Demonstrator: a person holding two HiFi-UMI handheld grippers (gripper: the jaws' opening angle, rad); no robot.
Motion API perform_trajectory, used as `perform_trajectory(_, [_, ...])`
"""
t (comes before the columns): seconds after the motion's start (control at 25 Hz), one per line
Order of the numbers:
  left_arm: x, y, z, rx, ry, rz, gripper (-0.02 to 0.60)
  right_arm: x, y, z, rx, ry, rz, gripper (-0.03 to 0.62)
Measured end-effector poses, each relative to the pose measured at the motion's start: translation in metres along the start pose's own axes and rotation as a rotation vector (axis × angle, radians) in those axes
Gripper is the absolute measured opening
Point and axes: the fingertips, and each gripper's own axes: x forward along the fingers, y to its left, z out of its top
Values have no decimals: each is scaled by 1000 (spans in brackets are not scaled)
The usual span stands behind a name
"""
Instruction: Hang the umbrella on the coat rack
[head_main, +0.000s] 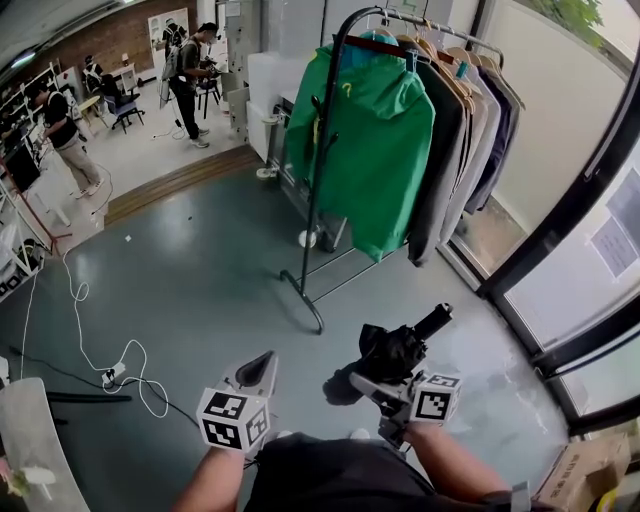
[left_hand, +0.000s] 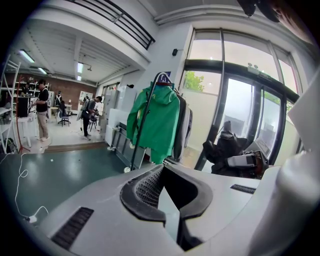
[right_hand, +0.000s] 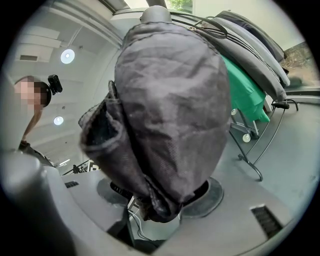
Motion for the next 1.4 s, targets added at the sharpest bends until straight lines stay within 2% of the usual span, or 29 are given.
perform_trajectory(0.48, [-22, 48, -6, 4, 14, -13, 12, 44, 14, -22, 23, -4, -28, 236])
perform_trajectory(0.8, [-31, 71, -28, -14, 56, -10, 12, 69, 27, -28, 21, 2, -22, 236])
perform_trajectory(1.2, [-21, 87, -15, -25, 22, 6, 12, 88, 21, -18, 19, 14, 1, 236])
perform_trajectory(1.4, [-7, 93, -9, -30, 19, 16, 12, 96, 3, -7, 41, 13, 13, 237])
